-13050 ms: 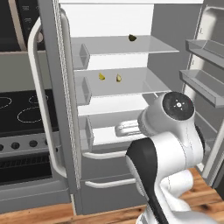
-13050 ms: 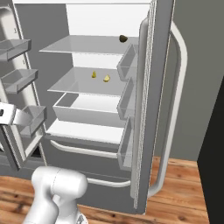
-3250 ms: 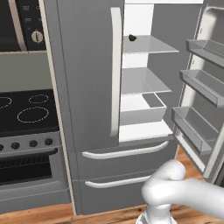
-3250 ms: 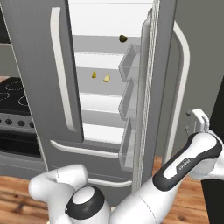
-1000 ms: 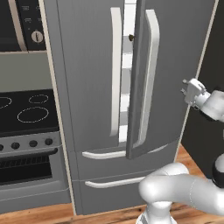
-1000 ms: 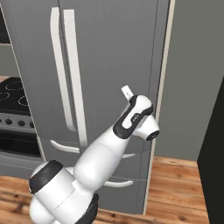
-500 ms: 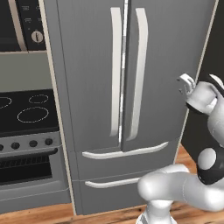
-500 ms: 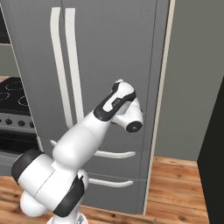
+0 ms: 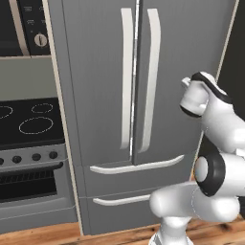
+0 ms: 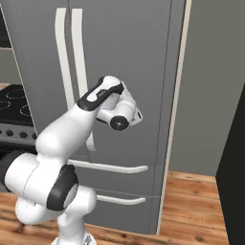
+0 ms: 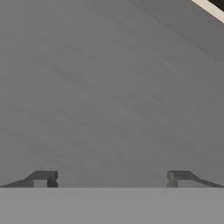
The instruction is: Place the lemon wedge in the correct fridge rack based on whether it is a fruit or vegetable. Finally, close the fridge door.
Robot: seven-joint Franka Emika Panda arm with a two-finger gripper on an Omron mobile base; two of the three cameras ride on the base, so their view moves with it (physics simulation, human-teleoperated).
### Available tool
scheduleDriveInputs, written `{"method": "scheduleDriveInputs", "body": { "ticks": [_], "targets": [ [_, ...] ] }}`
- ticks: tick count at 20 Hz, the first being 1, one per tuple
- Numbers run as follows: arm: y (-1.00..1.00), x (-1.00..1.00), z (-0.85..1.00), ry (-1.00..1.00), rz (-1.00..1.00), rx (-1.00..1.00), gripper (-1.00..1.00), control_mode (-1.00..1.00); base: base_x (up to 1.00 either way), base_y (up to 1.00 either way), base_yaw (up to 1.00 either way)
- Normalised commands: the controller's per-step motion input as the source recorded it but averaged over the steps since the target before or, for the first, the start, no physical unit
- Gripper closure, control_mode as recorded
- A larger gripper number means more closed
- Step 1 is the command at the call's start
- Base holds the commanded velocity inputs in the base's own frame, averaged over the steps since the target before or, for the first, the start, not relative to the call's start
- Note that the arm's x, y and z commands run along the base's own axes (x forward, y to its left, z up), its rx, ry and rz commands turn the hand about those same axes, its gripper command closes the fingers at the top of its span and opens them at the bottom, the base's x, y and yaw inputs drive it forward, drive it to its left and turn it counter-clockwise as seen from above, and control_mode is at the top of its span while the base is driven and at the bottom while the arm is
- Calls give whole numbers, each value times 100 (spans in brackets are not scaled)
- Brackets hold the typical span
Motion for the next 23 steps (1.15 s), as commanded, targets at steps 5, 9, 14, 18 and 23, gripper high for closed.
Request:
{"method": "scheduleDriveInputs", "body": {
  "ticks": [5,9,14,18,23],
  "targets": [
    [23,38,12,19,-14,-2,-100,-100,0,0,0],
    [7,56,14,20,-10,-1,-100,-100,0,0,0],
    [0,60,11,20,-7,0,-100,-100,0,0,0],
    [0,33,12,16,-5,0,-100,-100,0,0,0],
    [0,5,18,12,-3,0,-100,-100,0,0,0]
  ]
}}
